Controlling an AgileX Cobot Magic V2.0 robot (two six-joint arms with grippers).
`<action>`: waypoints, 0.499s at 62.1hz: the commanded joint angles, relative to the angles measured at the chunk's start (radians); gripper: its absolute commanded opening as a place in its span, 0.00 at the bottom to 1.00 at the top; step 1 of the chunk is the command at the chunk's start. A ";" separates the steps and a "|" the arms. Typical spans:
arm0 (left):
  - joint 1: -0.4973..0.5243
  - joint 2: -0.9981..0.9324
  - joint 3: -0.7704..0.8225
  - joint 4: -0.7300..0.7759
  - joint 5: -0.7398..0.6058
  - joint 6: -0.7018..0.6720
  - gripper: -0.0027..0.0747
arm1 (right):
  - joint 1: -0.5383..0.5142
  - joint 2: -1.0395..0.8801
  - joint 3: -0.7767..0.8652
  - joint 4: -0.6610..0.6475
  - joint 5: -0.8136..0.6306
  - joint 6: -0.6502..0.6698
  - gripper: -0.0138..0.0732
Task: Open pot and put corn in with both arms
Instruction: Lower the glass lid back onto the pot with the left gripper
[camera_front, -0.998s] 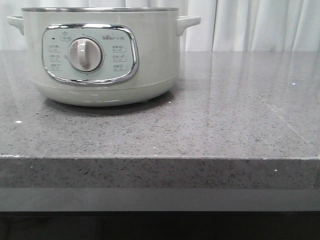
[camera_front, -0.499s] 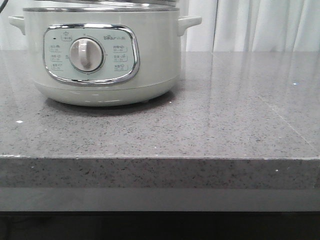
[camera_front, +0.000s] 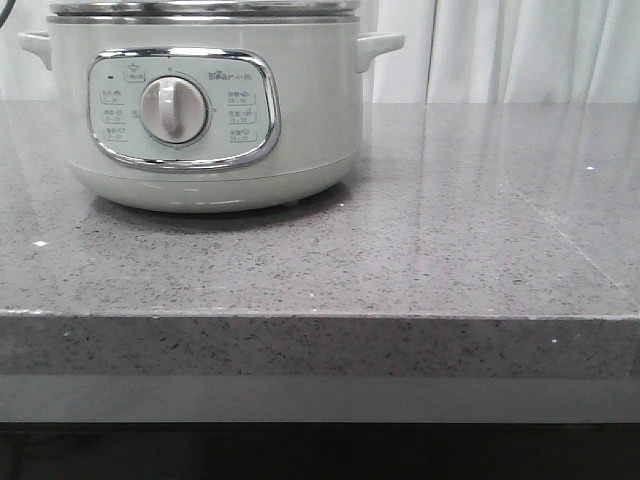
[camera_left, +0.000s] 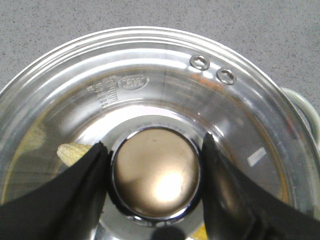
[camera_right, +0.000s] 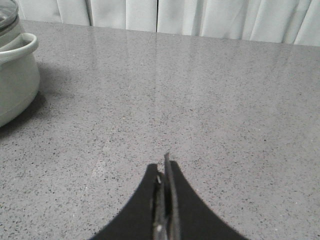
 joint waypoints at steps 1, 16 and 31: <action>-0.002 -0.058 -0.029 -0.014 -0.028 0.003 0.27 | -0.008 0.001 -0.026 0.000 -0.087 -0.007 0.09; -0.002 -0.058 -0.029 -0.006 -0.001 0.010 0.27 | -0.008 0.001 -0.026 0.000 -0.088 -0.007 0.09; -0.002 -0.058 -0.040 -0.006 0.014 0.014 0.27 | -0.008 0.001 -0.026 0.000 -0.088 -0.007 0.09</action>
